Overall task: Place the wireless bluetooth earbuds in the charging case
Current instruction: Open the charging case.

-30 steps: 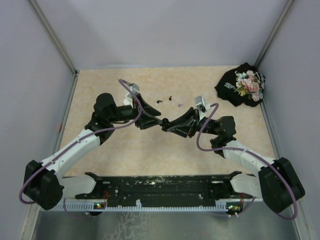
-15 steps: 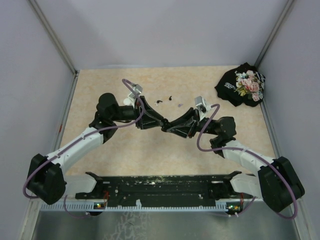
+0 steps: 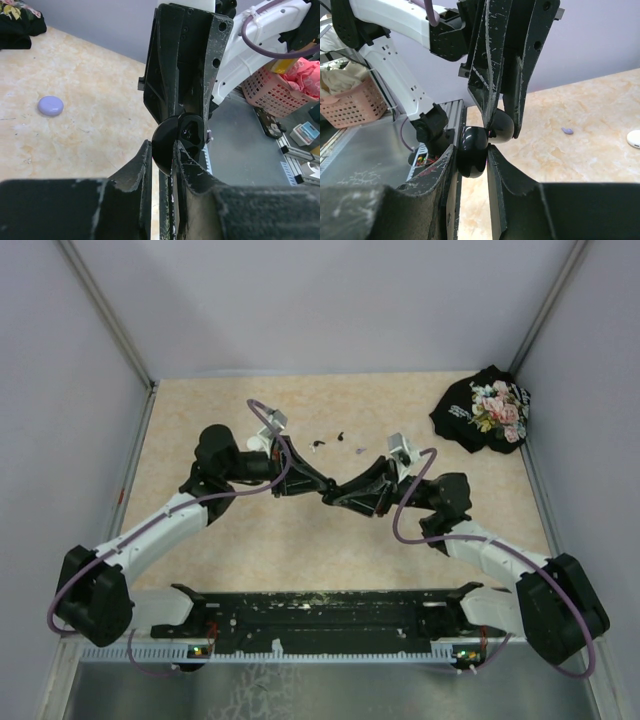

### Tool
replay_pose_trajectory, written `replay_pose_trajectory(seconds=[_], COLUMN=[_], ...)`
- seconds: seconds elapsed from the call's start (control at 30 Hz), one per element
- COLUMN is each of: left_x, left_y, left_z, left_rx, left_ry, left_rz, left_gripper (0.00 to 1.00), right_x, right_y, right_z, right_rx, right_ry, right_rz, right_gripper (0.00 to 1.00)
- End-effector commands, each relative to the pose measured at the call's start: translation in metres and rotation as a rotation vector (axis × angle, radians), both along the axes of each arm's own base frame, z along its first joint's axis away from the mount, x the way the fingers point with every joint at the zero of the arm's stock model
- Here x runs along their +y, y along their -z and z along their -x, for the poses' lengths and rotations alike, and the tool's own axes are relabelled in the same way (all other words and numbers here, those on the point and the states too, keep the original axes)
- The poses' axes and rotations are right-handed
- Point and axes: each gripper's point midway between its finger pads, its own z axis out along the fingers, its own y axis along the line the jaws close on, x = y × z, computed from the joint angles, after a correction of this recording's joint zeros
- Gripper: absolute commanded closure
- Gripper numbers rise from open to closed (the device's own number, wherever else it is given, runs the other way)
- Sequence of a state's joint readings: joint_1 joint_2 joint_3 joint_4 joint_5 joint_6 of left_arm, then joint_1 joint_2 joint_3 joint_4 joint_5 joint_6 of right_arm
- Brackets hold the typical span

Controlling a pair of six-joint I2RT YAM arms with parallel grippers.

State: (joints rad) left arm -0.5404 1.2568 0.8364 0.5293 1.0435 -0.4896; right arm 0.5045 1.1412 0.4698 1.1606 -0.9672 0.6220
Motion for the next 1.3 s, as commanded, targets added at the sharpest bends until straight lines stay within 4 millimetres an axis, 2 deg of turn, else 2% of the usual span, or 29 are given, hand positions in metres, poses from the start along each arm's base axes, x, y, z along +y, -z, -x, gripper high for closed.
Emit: replay_pose_trajectory(seconds=[0.0, 0.1, 0.2, 0.27, 0.37, 0.57, 0.87, 1.1, 1.27], left_x=[0.005, 0.009, 0.014, 0.018, 0.022, 0.021, 0.004, -0.002, -0.004], left_y=[-0.013, -0.008, -0.006, -0.005, -0.003, 0.006, 0.029, 0.025, 0.021], left_z=[-0.001, -0.007, -0.014, -0.018, -0.020, -0.022, -0.020, -0.016, -0.014], left_rx=[-0.093, -0.111, -0.148, -0.182, -0.218, -0.326, -0.426, -0.486, -0.502], left_ry=[-0.016, -0.059, -0.101, -0.117, -0.129, -0.138, -0.112, -0.093, -0.080], left_rz=[-0.026, -0.099, -0.170, -0.218, -0.289, -0.448, -0.615, -0.621, -0.613], left_gripper=[0.88, 0.92, 0.93, 0.93, 0.93, 0.95, 0.96, 0.97, 0.97], right_x=[0.001, 0.001, -0.002, -0.005, -0.006, -0.002, -0.003, 0.001, 0.003], right_y=[-0.008, -0.001, 0.006, 0.008, 0.014, 0.023, 0.016, 0.030, 0.039], right_z=[0.003, -0.002, -0.009, -0.014, -0.015, -0.011, -0.020, -0.012, -0.003], right_rx=[-0.064, -0.053, -0.089, -0.110, -0.123, -0.140, -0.180, -0.173, -0.165], right_ry=[0.005, 0.029, 0.075, 0.122, 0.121, 0.075, 0.135, 0.057, -0.010], right_rz=[0.013, 0.082, 0.149, 0.173, 0.224, 0.252, 0.225, 0.246, 0.251], right_gripper=[0.71, 0.60, 0.54, 0.46, 0.42, 0.40, 0.39, 0.47, 0.48])
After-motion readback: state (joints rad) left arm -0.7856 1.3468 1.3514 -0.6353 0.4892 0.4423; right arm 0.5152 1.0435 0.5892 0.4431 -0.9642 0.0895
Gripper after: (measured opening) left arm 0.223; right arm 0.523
